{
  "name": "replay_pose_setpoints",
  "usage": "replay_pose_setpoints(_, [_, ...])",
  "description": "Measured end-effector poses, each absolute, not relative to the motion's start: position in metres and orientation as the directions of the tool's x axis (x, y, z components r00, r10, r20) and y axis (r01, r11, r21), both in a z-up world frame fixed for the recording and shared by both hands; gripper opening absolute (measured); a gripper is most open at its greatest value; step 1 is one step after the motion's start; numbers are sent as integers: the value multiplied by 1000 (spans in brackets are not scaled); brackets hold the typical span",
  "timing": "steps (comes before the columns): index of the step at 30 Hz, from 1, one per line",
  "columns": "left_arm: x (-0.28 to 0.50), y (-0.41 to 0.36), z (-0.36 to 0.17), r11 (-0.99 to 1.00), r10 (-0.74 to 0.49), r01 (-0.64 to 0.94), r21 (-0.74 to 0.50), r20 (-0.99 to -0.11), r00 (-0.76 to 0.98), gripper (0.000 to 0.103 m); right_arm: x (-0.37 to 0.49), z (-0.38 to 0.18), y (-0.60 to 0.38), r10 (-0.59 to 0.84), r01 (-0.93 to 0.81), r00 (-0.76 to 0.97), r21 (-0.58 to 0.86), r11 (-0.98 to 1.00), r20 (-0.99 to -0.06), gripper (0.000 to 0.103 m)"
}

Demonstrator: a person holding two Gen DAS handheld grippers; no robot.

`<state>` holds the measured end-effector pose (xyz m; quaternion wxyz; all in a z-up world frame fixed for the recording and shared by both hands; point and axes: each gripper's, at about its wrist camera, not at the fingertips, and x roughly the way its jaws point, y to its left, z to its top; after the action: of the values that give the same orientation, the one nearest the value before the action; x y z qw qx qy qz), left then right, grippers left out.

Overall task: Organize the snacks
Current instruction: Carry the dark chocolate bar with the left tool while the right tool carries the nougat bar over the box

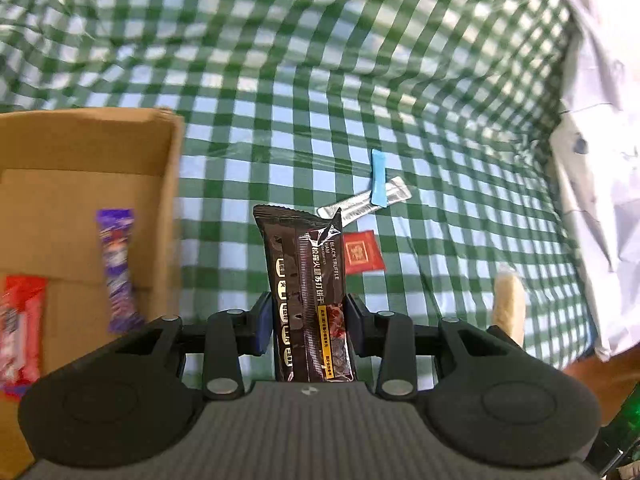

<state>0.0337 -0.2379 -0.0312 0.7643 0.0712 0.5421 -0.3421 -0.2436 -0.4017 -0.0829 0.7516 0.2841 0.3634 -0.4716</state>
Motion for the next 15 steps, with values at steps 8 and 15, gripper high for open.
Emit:
replay_pose_setpoints(8, [2, -122, 20, 782, -480, 553, -287, -843, 242, 42, -216, -17, -283, -422, 806, 431, 131, 577, -797, 38])
replay_pose_setpoints(15, [-15, -30, 46, 824, -493, 466, -322, -813, 309, 42, -183, 15, -190, -265, 655, 537, 199, 729, -801, 38])
